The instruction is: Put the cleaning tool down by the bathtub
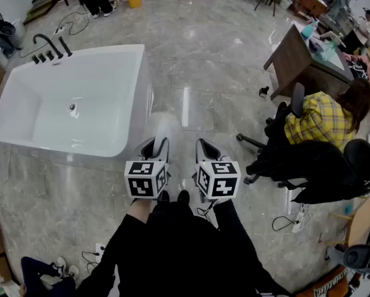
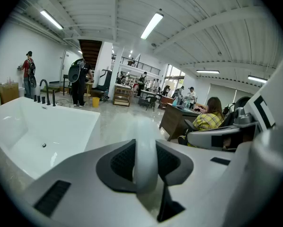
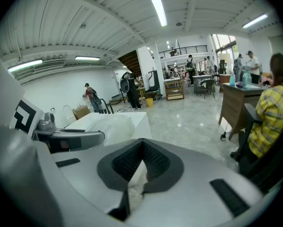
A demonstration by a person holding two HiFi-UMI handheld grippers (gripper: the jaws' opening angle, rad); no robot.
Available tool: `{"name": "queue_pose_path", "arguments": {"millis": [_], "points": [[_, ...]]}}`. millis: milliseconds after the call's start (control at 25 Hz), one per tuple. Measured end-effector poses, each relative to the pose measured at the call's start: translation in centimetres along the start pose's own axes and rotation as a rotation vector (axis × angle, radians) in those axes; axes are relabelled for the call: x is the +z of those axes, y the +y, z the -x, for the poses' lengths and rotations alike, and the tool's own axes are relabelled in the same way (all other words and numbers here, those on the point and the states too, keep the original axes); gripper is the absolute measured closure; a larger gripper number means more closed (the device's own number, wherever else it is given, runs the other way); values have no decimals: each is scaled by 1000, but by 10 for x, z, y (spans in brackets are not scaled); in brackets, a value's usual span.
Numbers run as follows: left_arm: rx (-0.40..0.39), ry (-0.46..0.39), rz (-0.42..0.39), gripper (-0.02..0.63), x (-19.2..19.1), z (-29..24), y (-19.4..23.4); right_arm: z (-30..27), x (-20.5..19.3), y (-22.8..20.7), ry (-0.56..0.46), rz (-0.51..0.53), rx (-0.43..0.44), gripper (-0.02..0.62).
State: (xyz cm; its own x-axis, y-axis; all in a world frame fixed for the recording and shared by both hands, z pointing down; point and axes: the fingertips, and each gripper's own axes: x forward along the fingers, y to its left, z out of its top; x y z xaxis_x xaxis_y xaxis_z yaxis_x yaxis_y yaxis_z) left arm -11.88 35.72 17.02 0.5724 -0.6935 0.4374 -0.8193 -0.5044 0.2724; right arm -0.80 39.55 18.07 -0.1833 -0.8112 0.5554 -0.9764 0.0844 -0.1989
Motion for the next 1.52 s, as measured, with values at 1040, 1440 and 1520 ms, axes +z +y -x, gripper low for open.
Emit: {"name": "queue_pose_path", "arguments": {"millis": [1040,1440,1520], "points": [[23,-21,28,511,9,-16,-6,15,-5,-43,-7,-79,-38,595],[44,-35,34,511,24,-37,0,4,-3,-72,4,-121,-73,596],[43,-22,33,511,28,-50,5,-8,1,-77,13,-126,-77,597]]}}
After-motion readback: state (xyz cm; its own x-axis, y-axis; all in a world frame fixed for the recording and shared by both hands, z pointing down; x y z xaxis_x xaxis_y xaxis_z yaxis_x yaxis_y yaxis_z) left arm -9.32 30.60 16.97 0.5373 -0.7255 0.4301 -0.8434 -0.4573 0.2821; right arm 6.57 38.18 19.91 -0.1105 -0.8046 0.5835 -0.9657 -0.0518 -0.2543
